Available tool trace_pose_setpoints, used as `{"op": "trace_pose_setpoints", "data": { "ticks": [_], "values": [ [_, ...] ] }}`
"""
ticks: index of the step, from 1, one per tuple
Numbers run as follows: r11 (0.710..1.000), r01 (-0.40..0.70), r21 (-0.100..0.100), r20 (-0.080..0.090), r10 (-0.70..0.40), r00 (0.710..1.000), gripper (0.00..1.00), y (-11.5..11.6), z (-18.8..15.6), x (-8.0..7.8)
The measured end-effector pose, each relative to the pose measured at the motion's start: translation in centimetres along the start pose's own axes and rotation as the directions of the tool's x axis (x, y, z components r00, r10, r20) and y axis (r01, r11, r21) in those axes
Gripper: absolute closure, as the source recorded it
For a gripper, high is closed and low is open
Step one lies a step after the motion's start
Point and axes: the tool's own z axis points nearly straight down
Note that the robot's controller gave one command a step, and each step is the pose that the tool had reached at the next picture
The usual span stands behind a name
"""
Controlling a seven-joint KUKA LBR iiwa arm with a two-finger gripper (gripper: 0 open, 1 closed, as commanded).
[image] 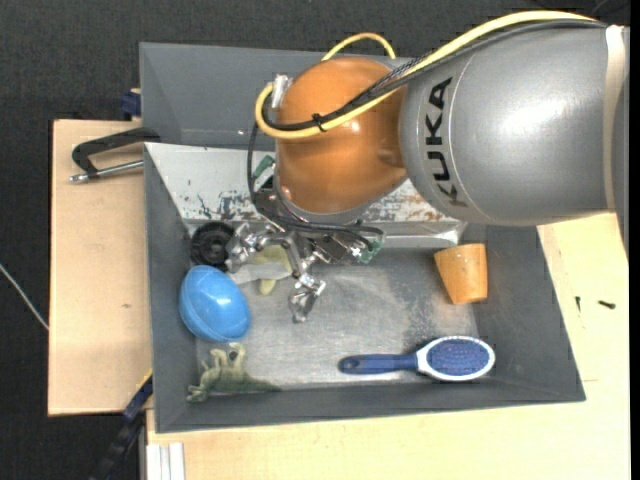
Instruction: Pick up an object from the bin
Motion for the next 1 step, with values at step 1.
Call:
{"op": "trace_pose_setpoints", "data": {
  "ticks": [1],
  "values": [
    [0.980, 0.197, -0.011, -0.014, -0.197, 0.980, 0.00, 4.89, 5.26, 0.60]
  ]
}}
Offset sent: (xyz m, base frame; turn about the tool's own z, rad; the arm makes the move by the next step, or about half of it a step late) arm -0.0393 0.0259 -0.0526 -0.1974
